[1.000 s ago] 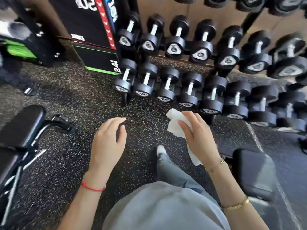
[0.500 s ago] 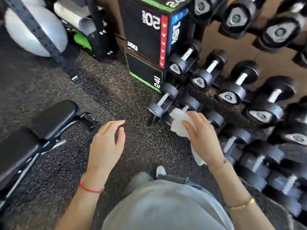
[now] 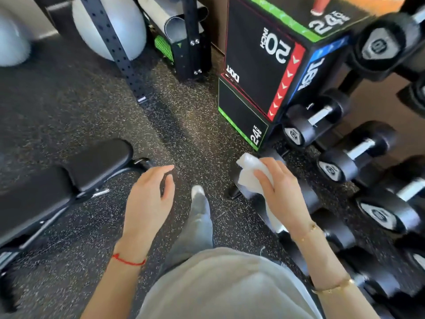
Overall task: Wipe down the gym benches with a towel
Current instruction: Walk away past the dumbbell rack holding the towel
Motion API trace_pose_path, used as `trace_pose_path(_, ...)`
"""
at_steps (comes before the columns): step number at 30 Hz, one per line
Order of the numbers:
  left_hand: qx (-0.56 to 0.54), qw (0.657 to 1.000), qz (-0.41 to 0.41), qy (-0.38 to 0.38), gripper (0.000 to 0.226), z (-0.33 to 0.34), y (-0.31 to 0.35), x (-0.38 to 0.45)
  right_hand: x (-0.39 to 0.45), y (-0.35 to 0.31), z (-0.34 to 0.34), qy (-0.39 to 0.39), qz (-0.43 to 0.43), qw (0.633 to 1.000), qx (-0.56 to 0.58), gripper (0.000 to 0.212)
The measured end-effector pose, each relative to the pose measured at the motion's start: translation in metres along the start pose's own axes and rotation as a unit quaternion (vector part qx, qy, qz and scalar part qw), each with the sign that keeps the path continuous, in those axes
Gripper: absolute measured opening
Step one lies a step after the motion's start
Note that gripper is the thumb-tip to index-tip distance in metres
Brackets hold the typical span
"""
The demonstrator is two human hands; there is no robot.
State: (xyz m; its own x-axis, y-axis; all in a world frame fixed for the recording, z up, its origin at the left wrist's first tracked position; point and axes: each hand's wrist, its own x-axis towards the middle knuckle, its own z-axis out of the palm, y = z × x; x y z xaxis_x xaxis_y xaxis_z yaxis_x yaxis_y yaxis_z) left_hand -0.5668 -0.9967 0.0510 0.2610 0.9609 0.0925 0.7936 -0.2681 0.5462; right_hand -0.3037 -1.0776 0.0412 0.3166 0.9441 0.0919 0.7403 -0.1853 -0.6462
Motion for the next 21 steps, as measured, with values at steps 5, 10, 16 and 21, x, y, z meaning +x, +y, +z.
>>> trace_pose_path(5,0.006,1.000,0.010,0.003,0.029,0.003,-0.011,0.120,0.110,-0.001,0.021,0.005,0.008,1.000,0.009,0.028)
trace_pose_path(10,0.018,0.998,0.066,-0.008,0.029,-0.001,-0.012,0.253,0.229,-0.009,0.035,0.039,0.027,0.999,0.011,0.027)
trace_pose_path(16,0.020,0.991,0.122,-0.041,0.029,0.007,0.002,0.382,0.330,-0.008,0.033,0.074,0.060,0.995,0.012,0.027)
trace_pose_path(21,0.003,0.987,0.146,-0.064,0.030,0.031,0.015,0.480,0.408,0.009,0.037,0.090,0.074,0.993,0.007,0.021)
